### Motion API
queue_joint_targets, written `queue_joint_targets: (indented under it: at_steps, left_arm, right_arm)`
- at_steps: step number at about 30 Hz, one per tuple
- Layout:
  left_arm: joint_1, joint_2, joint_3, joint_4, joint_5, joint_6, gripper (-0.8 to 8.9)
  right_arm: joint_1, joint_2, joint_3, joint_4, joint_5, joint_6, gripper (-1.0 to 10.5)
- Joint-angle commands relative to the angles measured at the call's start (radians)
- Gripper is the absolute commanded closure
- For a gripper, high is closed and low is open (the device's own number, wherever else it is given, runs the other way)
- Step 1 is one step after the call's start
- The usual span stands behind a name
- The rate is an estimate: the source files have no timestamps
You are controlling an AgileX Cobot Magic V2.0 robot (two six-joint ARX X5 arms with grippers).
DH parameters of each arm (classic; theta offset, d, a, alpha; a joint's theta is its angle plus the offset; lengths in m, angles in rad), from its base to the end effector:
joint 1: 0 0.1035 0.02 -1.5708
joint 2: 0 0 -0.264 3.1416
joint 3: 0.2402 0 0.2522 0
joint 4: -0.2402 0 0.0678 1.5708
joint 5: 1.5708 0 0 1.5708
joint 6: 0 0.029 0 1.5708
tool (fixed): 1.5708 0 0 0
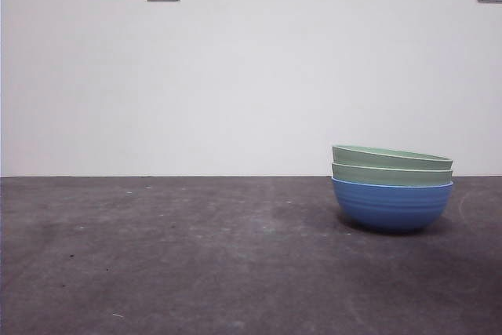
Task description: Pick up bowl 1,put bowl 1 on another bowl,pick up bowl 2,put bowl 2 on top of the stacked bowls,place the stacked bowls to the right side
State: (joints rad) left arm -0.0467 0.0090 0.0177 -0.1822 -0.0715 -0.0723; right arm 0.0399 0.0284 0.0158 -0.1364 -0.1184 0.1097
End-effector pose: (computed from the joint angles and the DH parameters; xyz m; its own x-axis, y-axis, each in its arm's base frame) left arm 0.0957 -0.0024 0.1513 0.9847 0.0255 -0.1722 -0.0361 0.9976 -0.0588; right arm 0.0971 0.0073 0.1536 0.9765 0.1572 -0.1474 -0.1392 0.9823 0.1257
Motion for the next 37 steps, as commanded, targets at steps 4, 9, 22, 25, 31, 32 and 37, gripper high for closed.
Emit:
queue_joint_targets:
  at_steps: [4,9,22,25,31,32,37]
  left_arm:
    - [0.003,-0.003,-0.014,0.003,-0.002,-0.006,8.16]
    - [0.003,-0.003,-0.014,0.003,-0.002,-0.006,8.16]
    - [0.003,-0.003,-0.014,0.003,-0.002,-0.006,8.16]
    - [0.003,-0.003,-0.014,0.003,-0.002,-0.006,8.16]
    - [0.003,-0.003,-0.014,0.003,-0.003,-0.006,8.16]
    - [0.003,-0.003,-0.014,0.003,-0.002,-0.006,8.16]
    - [0.003,-0.003,-0.014,0.003,-0.002,-0.006,8.16]
  right_arm:
    - [0.001,-0.028,-0.011,-0.04,0.018,0.021,9.1]
    - [0.001,-0.028,-0.011,-0.039,0.017,0.078,9.1]
    - [0.0,-0.027,-0.011,-0.037,0.021,0.075,9.1]
    - [0.0,-0.027,-0.011,-0.037,0.021,0.075,9.1]
    - [0.0,-0.027,-0.011,-0.037,0.021,0.075,9.1]
    - [0.0,-0.027,-0.011,-0.037,0.021,0.075,9.1]
    - [0.0,-0.027,-0.011,-0.037,0.021,0.075,9.1]
